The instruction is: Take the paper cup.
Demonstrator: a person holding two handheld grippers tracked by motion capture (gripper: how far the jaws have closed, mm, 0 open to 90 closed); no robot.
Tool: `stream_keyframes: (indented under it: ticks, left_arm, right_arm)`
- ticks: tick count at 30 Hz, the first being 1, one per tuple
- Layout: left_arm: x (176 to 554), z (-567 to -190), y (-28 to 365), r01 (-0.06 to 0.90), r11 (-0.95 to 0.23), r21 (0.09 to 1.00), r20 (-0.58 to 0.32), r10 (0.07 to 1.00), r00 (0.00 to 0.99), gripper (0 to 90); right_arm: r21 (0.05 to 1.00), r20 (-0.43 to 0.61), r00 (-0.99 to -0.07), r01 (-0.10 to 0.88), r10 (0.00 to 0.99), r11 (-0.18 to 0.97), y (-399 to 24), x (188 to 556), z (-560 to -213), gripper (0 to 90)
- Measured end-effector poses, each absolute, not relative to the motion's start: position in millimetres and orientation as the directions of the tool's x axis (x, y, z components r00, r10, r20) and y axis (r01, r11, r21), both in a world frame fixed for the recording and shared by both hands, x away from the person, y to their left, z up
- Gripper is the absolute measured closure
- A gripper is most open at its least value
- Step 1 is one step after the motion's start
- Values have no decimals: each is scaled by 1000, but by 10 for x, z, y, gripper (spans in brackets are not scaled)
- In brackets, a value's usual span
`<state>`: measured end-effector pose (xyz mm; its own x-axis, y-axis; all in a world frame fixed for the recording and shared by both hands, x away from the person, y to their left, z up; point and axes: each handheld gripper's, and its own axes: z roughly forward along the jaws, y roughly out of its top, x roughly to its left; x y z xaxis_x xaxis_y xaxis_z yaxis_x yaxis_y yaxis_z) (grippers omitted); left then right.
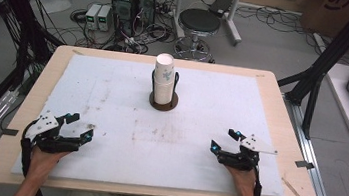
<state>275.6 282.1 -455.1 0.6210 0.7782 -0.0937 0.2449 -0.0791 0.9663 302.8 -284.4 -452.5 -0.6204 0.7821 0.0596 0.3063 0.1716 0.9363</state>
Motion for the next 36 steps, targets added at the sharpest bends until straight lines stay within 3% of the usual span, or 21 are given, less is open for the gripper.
stream_keyframes:
  ticks: [27, 36]
  left_arm:
    - [2768, -4552, 2821, 256, -76, 964, -104, 776, 622, 157]
    - [2778, -4552, 2824, 264, -75, 962, -111, 774, 624, 157]
  right_arm:
    - [930, 60, -628, 316, 776, 185, -2831, 3042, -4506, 167]
    - [935, 37, -656, 289, 754, 205, -2730, 3098, -4206, 167]
